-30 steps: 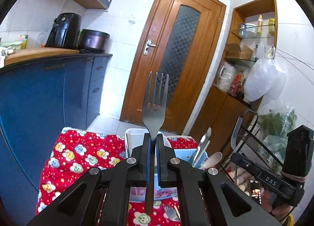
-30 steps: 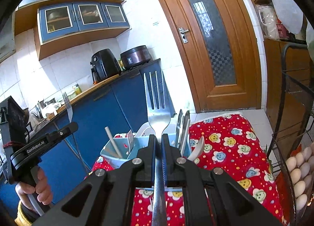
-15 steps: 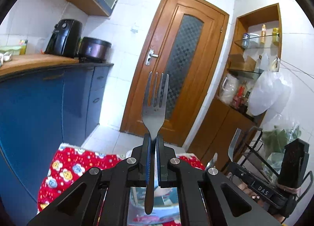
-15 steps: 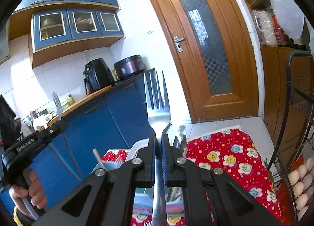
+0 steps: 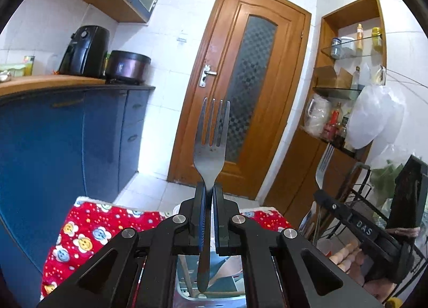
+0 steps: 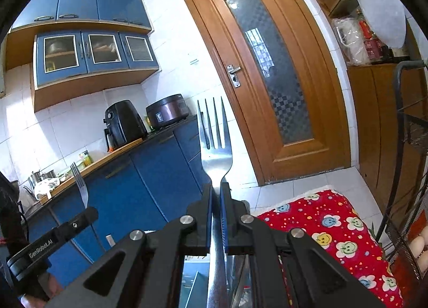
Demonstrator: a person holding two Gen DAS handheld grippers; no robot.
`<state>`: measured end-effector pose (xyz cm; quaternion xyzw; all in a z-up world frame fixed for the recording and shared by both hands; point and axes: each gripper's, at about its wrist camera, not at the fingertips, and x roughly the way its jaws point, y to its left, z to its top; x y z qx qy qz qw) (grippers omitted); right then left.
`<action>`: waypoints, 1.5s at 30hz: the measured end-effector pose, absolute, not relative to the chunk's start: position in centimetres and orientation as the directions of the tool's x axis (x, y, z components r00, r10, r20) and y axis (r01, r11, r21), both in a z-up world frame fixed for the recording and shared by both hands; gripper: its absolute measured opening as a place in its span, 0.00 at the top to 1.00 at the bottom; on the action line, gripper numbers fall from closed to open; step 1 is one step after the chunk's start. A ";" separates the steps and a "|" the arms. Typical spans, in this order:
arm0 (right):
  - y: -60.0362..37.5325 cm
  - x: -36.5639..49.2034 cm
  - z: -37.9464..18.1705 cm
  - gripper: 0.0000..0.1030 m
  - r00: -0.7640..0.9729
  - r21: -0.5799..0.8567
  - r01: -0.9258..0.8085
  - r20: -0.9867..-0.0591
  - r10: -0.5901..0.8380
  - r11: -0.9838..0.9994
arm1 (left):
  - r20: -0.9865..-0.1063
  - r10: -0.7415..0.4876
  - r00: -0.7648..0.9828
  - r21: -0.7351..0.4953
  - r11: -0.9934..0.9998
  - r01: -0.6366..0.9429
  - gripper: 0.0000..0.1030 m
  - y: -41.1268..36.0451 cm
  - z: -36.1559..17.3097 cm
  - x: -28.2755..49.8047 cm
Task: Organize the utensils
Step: 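Lower both forks into the blue box and open both tools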
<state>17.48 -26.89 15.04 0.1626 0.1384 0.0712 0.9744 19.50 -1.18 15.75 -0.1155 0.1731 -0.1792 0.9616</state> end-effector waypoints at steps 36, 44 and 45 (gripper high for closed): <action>-25.8 15.6 13.6 0.81 0.932 0.298 -0.148 -0.277 0.234 0.943 | -0.446 -0.406 0.797 -0.312 0.906 0.287 0.85 -2.4 11.2 20.1; -26.4 14.3 14.2 0.73 0.929 0.329 -0.144 -0.279 0.242 0.933 | -0.433 -0.391 0.812 -0.277 0.915 0.293 0.62 -2.3 12.1 18.8; -26.4 14.1 14.3 0.73 0.929 0.331 -0.144 -0.280 0.242 0.933 | -0.434 -0.390 0.812 -0.274 0.916 0.293 0.62 -2.3 12.2 18.6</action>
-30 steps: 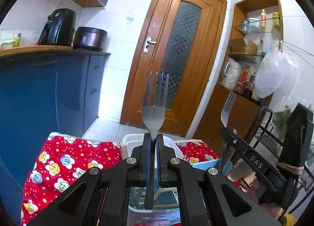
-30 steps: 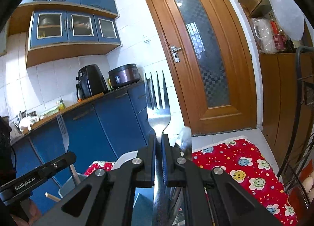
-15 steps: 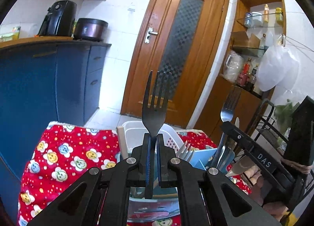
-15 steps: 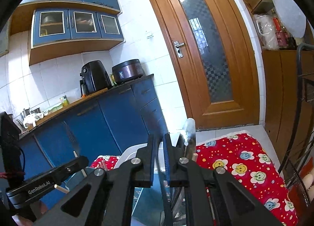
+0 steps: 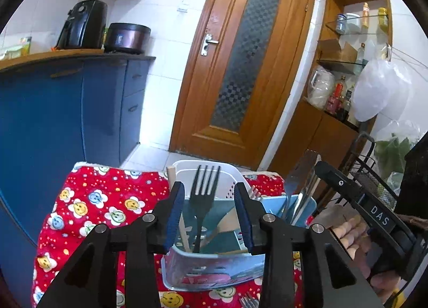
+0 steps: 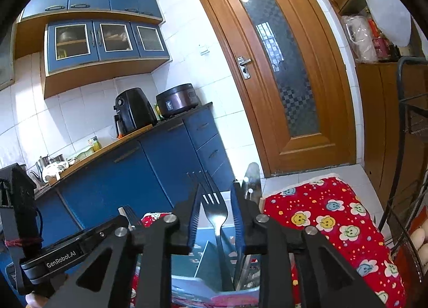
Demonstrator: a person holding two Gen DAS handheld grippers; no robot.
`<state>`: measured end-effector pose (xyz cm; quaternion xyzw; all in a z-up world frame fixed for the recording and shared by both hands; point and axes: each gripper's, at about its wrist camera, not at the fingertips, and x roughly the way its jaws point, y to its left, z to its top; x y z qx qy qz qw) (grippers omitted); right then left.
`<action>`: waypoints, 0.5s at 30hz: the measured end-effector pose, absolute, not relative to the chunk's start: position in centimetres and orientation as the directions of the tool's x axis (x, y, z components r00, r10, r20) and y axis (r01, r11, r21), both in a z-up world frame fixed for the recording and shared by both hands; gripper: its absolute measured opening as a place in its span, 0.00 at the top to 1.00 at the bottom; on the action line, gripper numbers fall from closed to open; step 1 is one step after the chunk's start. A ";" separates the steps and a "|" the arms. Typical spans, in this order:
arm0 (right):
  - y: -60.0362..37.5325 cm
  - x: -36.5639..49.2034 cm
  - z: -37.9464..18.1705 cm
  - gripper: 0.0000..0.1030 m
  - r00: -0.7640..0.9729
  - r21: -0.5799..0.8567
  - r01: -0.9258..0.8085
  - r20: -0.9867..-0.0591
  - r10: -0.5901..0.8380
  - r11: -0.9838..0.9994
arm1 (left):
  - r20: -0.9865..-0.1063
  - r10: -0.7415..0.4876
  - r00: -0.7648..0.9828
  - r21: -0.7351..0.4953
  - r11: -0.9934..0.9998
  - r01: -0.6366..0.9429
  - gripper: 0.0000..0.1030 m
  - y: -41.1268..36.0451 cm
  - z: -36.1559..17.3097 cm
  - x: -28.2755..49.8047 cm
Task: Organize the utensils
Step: 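Lower both forks into the blue box and open both tools, then move both tools back down to the utensils on the cloth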
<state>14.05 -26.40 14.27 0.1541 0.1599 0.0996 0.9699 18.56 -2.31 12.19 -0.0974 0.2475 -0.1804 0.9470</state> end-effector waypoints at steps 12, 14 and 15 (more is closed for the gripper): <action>-26.8 10.6 14.9 0.73 0.894 0.363 -0.171 -0.333 0.299 0.916 | -0.434 -0.387 0.814 -0.278 0.917 0.288 0.61 -1.2 13.0 15.4; -26.7 9.8 15.0 0.73 0.894 0.352 -0.170 -0.338 0.294 0.920 | -0.437 -0.383 0.814 -0.275 0.918 0.285 0.61 -1.1 13.0 14.8; -26.8 9.4 15.0 0.73 0.893 0.349 -0.168 -0.341 0.292 0.922 | -0.440 -0.377 0.815 -0.269 0.921 0.281 0.61 -1.1 13.1 14.4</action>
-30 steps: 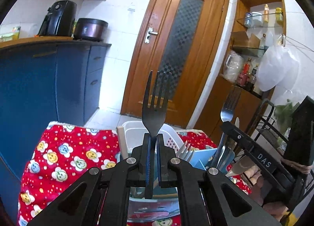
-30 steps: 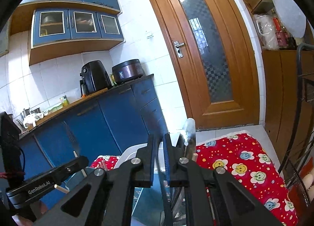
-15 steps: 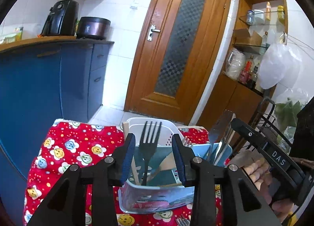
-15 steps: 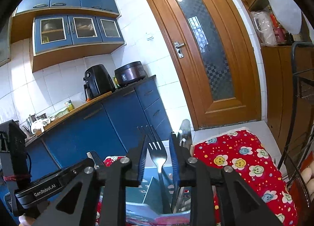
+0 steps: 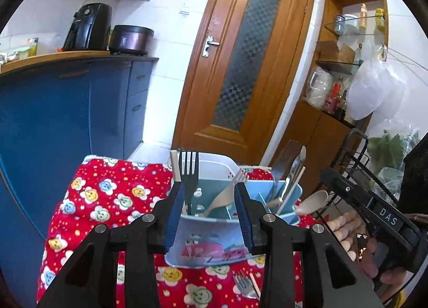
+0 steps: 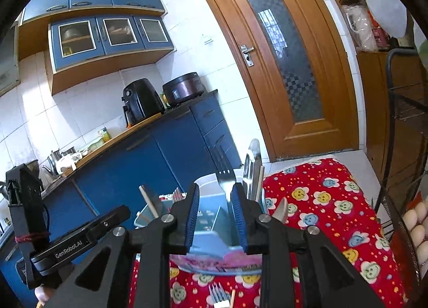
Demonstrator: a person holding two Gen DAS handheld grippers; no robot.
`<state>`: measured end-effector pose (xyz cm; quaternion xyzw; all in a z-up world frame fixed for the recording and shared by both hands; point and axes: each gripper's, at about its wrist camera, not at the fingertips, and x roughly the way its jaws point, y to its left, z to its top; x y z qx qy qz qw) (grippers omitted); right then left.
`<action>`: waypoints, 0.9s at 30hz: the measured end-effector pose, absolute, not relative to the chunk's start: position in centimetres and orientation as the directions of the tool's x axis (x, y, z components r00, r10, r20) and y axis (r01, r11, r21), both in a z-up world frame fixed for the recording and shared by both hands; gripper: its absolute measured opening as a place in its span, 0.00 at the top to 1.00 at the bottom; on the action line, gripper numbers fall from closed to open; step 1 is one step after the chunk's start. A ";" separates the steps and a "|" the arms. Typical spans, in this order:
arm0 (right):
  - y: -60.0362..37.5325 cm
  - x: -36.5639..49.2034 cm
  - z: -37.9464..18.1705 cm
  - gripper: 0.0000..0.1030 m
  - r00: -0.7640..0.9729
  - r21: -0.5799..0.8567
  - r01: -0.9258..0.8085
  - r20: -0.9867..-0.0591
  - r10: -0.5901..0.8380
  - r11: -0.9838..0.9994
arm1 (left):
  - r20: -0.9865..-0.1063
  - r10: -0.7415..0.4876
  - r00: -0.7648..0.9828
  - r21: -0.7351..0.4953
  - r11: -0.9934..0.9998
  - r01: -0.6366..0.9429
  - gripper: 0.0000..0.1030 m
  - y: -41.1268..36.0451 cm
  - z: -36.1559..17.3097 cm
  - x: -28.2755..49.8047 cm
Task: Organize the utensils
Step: 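Move both tools back down to the utensils on the cloth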
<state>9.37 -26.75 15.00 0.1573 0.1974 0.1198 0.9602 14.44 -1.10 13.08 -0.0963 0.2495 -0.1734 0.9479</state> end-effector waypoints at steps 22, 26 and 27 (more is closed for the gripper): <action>-27.6 3.4 12.2 0.73 0.850 0.286 -0.147 -0.453 0.269 0.947 | -0.526 -0.394 0.754 -0.264 0.918 0.295 0.61 -2.3 11.3 8.3; -27.6 3.2 11.1 0.73 0.833 0.280 -0.141 -0.485 0.267 0.950 | -0.553 -0.407 0.727 -0.278 0.913 0.299 0.61 -2.8 10.3 7.8; -27.6 3.1 10.8 0.73 0.830 0.277 -0.139 -0.491 0.265 0.951 | -0.560 -0.406 0.723 -0.278 0.913 0.298 0.61 -2.9 10.0 7.7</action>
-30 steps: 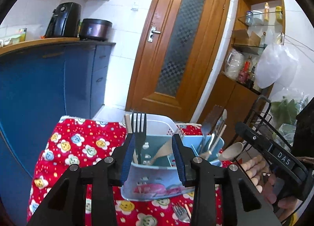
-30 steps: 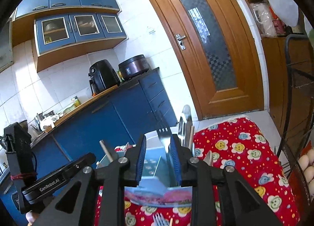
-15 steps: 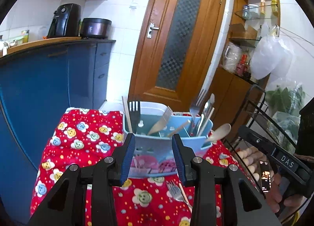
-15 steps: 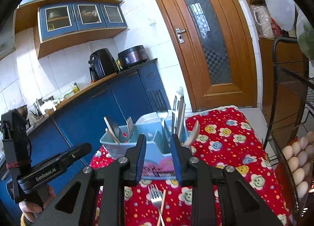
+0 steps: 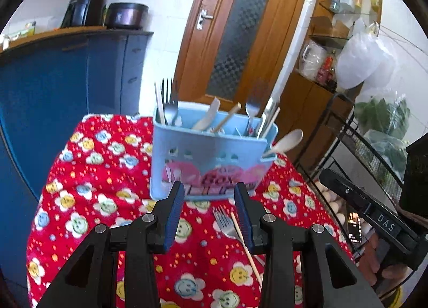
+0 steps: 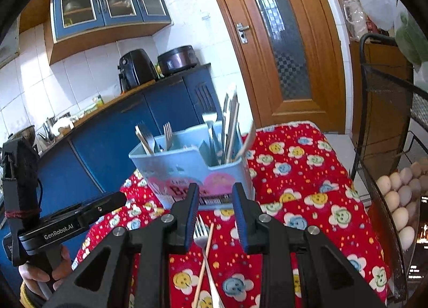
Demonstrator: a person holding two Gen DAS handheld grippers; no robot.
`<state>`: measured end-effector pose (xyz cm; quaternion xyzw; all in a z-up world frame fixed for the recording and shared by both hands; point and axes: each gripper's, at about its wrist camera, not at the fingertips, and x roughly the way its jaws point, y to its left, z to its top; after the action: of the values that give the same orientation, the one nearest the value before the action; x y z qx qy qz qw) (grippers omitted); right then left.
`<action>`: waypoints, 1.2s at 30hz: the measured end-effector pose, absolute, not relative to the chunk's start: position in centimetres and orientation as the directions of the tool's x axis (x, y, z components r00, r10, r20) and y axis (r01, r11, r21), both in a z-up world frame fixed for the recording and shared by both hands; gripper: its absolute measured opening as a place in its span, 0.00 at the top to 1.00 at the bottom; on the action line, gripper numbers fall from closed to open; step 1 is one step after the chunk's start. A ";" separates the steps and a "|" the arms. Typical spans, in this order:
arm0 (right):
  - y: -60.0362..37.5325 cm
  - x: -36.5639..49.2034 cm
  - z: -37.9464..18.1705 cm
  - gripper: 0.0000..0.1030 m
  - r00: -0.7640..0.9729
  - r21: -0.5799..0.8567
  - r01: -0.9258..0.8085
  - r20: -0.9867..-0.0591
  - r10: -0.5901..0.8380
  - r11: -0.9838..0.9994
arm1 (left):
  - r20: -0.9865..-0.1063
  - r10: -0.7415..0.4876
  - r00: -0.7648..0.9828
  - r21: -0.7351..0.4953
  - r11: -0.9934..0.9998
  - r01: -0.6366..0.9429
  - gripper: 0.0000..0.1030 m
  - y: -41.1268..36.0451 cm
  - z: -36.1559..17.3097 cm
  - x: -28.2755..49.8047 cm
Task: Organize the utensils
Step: 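Move both tools back down to the utensils on the cloth, then grasp a silver fork with the right tool while the left tool approaches the wooden chopstick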
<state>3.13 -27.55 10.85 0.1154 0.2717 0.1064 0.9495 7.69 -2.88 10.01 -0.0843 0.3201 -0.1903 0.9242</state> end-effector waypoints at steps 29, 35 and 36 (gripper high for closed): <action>-23.9 2.6 1.4 0.72 0.588 0.162 -0.189 -0.771 0.244 0.969 | -0.657 -0.346 0.670 -0.307 0.934 0.181 0.61 0.2 4.4 6.8; -23.5 3.0 1.1 0.70 0.571 0.146 -0.203 -0.785 0.238 0.968 | -0.664 -0.343 0.665 -0.312 0.935 0.171 0.61 0.5 3.8 6.7; -23.4 3.1 1.1 0.70 0.571 0.139 -0.205 -0.787 0.234 0.969 | -0.666 -0.343 0.663 -0.313 0.935 0.169 0.61 0.6 3.7 6.7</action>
<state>3.06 -23.41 1.06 0.0163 0.4462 0.1239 0.8862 6.74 0.58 3.73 -0.1130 0.3855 -0.1413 0.9048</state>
